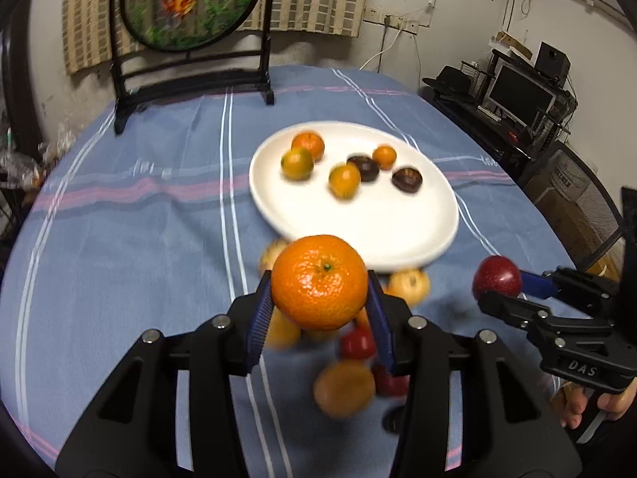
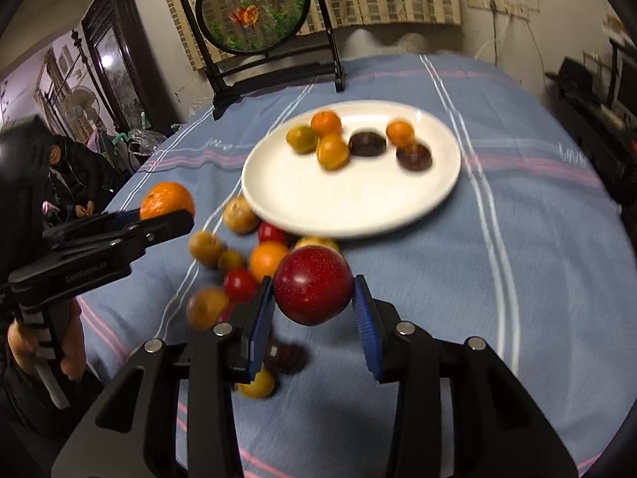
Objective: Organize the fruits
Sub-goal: 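Carry the red plum and mandarin onto the white plate and open both tools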
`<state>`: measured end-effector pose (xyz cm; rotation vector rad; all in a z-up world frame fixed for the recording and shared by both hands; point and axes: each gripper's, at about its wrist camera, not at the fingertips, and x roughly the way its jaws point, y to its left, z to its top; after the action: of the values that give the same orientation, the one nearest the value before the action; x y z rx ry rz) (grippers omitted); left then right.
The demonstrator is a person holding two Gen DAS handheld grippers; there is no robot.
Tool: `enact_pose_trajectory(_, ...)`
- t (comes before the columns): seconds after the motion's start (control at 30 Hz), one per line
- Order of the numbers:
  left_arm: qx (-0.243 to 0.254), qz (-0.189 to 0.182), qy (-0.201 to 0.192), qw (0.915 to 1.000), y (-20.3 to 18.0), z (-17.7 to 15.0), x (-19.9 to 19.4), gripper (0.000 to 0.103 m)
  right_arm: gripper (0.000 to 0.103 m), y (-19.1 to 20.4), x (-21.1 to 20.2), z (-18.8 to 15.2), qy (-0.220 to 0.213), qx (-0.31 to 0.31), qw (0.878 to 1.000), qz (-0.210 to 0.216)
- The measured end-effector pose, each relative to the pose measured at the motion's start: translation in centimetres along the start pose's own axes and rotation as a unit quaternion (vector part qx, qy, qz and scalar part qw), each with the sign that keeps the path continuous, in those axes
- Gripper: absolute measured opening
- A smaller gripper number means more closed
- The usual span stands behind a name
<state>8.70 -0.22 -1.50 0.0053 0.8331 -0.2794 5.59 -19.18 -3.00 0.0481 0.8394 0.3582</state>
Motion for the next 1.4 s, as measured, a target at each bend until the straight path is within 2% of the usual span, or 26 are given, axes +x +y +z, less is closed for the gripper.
enact_pose_trajectory(0.1, 0.000, -0.006, 0.011, 0.9999, -0.1, 3.6, 2.0, 0.045, 0.040, -0.3, 1.8, 3.0, 0.004, -0.018, 1.000, -0.017)
enact_pose_trajectory(0.23, -0.016, -0.021, 0.040, 0.9989, -0.4, 9.0, 7.1, 0.046, 0.040, -2.1, 6.3, 7.9, 0.014, -0.008, 0.999, -0.038)
enact_pose_trajectory(0.33, -0.025, -0.019, 0.057, 0.9979, -0.8, 11.2, 10.6, 0.046, 0.040, -3.8, 9.4, 10.1, 0.019, -0.003, 0.998, -0.052)
enact_pose_trajectory(0.5, -0.032, -0.022, 0.074, 0.9965, -1.1, 13.4, 14.7, 0.046, 0.040, -5.2, 12.1, 11.5, 0.038, 0.002, 0.998, -0.049)
enact_pose_trajectory(0.67, -0.037, -0.023, 0.084, 0.9956, -1.0, 15.2, 17.5, 0.047, 0.040, -6.1, 13.1, 11.8, 0.038, 0.009, 0.998, -0.048)
enact_pose_trajectory(0.7, -0.039, -0.026, 0.087, 0.9951, -1.0, 15.5, 18.0, 0.051, 0.044, -6.2, 13.2, 12.0, 0.034, 0.009, 0.998, -0.051)
enact_pose_trajectory(0.73, -0.042, -0.030, 0.087, 0.9949, -1.0, 15.7, 18.2, 0.064, 0.051, -6.2, 13.2, 12.1, 0.031, 0.008, 0.998, -0.058)
enact_pose_trajectory(0.77, -0.042, -0.027, 0.080, 0.9955, -1.1, 15.9, 17.9, 0.069, 0.065, -6.3, 13.1, 12.2, 0.026, 0.009, 0.997, -0.069)
enact_pose_trajectory(0.87, -0.030, -0.020, 0.057, 0.9978, -1.2, 16.1, 16.1, 0.071, 0.065, -6.5, 11.9, 12.3, 0.019, 0.006, 0.997, -0.072)
enact_pose_trajectory(1.07, -0.018, -0.030, 0.016, 0.9993, -0.9, 13.6, 8.7, 0.073, 0.065, -5.4, 7.3, 10.4, 0.026, -0.006, 0.997, -0.072)
enact_pose_trajectory(1.13, -0.012, -0.027, 0.000, 0.9996, -0.9, 11.2, 5.7, 0.077, 0.065, -4.8, 5.3, 8.8, 0.023, -0.005, 0.998, -0.065)
enact_pose_trajectory(1.23, -0.014, -0.009, -0.014, 0.9998, -0.2, 7.1, 2.5, 0.079, 0.066, -3.7, 2.9, 5.6, 0.024, 0.006, 0.999, -0.036)
enact_pose_trajectory(1.4, -0.023, 0.020, -0.032, 0.9990, 1.0, -0.1, -0.9, 0.079, 0.066, -1.5, 0.6, 0.4, 0.029, 0.011, 0.999, -0.006)
